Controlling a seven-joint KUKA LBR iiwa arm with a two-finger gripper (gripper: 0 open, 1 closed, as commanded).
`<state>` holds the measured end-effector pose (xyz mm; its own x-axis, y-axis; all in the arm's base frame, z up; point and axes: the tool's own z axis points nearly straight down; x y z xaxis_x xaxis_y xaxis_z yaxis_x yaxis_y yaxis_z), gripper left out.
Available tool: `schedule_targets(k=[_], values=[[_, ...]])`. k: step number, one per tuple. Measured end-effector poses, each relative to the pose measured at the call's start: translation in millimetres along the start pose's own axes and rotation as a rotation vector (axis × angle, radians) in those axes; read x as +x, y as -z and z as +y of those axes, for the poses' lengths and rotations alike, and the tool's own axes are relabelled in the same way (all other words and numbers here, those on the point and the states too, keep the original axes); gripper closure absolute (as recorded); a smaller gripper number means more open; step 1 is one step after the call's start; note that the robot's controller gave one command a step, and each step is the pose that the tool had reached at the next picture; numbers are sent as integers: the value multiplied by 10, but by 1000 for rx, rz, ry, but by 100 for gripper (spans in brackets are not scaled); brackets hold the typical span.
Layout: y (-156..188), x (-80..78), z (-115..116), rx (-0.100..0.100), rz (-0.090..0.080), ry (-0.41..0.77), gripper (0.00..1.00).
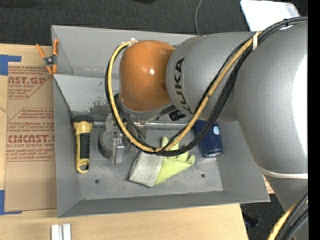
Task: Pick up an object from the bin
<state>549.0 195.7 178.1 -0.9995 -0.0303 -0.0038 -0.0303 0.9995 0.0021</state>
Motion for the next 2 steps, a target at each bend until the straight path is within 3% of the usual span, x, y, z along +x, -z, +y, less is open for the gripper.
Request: schedule_targets(k=[1,2], values=[[30,-141,-314,-1,0,-6,0],[-50,-297,-382,-3,-1,-155,0]])
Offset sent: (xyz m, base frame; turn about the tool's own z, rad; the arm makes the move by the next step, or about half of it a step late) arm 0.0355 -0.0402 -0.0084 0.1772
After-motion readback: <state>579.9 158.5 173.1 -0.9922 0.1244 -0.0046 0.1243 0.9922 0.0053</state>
